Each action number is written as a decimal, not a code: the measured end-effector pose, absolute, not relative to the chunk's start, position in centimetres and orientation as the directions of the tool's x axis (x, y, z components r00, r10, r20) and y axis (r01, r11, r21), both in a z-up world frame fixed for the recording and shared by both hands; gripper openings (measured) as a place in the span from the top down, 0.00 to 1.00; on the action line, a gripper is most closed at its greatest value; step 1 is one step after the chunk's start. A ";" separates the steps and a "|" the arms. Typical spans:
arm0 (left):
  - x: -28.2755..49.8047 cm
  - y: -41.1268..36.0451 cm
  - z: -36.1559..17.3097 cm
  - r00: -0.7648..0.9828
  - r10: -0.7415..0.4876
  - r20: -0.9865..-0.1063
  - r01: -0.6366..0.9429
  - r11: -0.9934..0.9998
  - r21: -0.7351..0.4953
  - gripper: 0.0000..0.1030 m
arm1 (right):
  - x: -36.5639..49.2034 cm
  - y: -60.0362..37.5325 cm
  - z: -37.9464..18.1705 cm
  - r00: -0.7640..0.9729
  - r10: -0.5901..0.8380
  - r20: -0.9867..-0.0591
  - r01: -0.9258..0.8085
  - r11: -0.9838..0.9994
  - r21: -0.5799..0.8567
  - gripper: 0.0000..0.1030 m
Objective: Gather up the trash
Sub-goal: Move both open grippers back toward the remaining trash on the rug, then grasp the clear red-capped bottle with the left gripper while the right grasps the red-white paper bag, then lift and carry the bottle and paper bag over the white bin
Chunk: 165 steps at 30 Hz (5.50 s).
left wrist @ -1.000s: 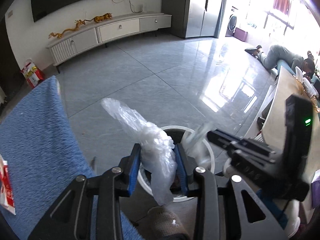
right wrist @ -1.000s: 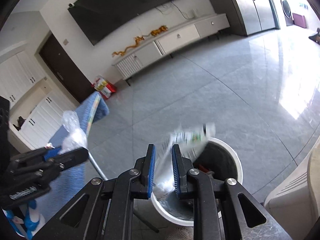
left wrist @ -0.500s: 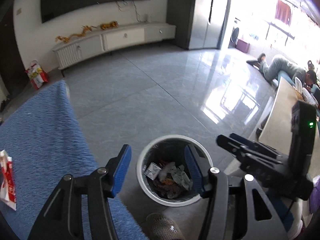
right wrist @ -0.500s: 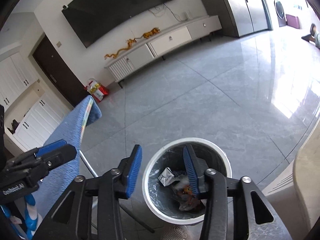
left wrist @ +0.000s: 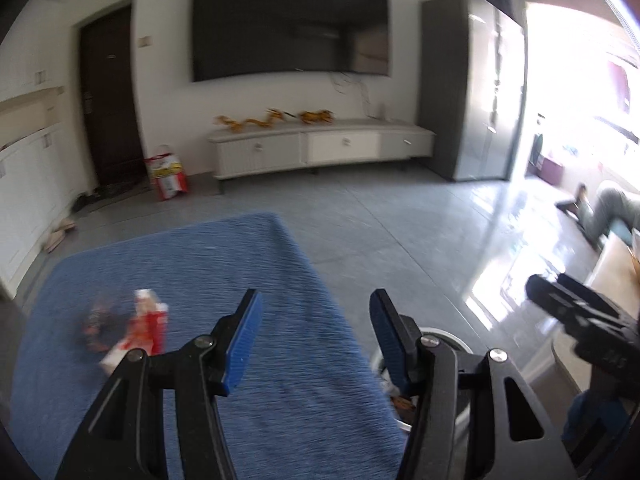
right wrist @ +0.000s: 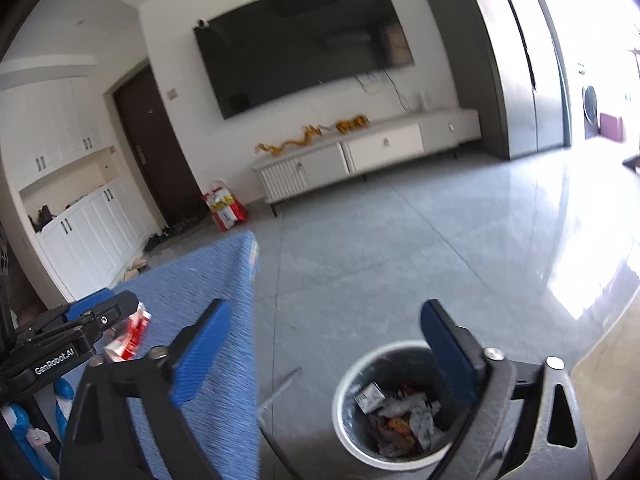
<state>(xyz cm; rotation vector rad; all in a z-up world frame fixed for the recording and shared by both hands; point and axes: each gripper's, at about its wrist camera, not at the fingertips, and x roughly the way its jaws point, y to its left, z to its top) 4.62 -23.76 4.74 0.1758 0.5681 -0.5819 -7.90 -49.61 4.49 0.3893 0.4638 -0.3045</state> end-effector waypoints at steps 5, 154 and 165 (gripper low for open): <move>5.0 -17.6 6.8 0.791 -0.358 -0.496 0.417 0.909 0.010 0.28 | -7.2 -45.7 8.0 0.878 -0.216 -0.427 0.337 0.912 0.232 0.00; 23.7 0.0 -4.9 0.652 -0.178 -0.737 0.085 0.983 -0.163 0.49 | 5.8 -32.0 0.7 0.759 0.335 -0.559 -0.078 0.898 0.433 0.79; 26.2 -0.9 -8.2 0.633 -0.117 -0.766 0.042 0.992 -0.117 0.84 | 7.3 -33.7 -0.9 0.752 0.294 -0.589 -0.010 0.900 0.437 0.79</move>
